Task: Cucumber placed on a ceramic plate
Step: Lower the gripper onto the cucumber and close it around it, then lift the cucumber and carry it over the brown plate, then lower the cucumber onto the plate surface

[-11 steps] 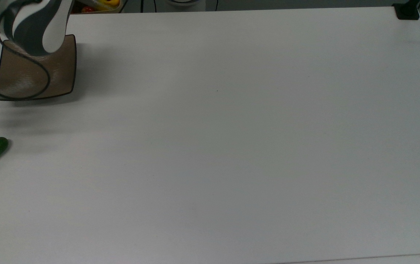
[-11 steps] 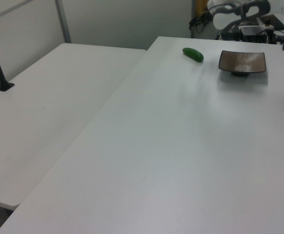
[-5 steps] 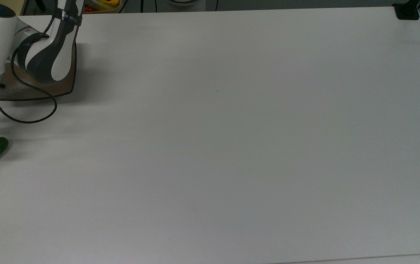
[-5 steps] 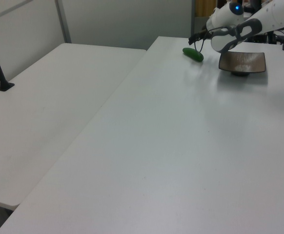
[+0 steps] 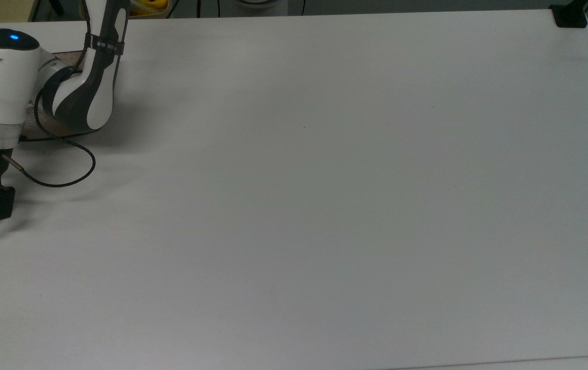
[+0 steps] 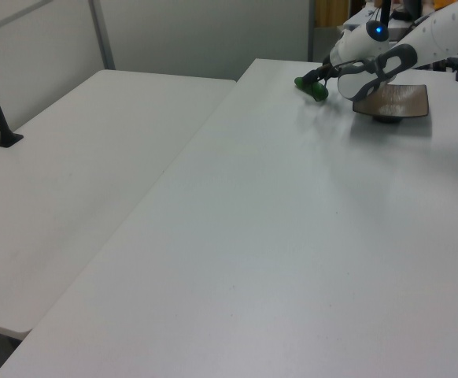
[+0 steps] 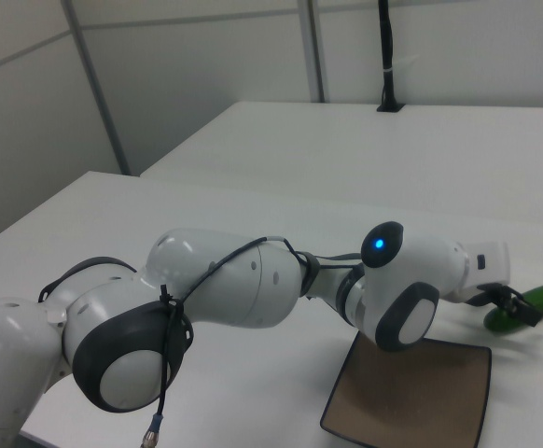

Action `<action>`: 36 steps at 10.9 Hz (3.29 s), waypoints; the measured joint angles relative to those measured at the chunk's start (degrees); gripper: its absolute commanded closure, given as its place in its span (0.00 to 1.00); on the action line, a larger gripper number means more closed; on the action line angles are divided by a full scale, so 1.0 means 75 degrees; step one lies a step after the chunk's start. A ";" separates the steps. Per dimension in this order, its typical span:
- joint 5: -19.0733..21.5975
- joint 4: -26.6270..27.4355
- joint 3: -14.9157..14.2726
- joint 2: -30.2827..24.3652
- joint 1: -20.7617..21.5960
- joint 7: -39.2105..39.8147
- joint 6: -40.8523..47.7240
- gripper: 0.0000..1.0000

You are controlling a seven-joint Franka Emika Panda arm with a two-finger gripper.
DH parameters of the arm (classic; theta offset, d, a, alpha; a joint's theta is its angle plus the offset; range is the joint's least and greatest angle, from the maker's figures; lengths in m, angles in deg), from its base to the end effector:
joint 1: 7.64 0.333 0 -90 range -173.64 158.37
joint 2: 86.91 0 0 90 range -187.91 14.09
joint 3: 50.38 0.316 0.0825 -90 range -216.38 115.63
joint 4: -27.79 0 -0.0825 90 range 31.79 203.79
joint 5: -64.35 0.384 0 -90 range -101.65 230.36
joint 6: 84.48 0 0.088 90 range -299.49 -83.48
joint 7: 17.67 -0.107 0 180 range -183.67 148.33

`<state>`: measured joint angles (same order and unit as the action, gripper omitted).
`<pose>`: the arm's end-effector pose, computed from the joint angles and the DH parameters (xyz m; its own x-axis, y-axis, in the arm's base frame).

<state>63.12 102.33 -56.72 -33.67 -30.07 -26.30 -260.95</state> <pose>0.7121 -0.3539 0.2838 0.5576 -0.3442 0.7554 -0.5173 -0.8558 -0.0081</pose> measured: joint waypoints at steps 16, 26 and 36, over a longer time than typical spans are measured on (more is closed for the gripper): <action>0.0070 -0.0003 0.0037 -0.0761 0.0006 -0.0020 0.0212 0.89; 0.0671 0.1635 0.0090 -0.4579 0.1131 0.0167 0.5216 0.88; 0.1249 0.3590 0.0038 -0.6179 -0.0158 0.6133 0.8427 0.69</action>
<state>72.48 129.25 -56.43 -80.01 -31.26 19.69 -197.75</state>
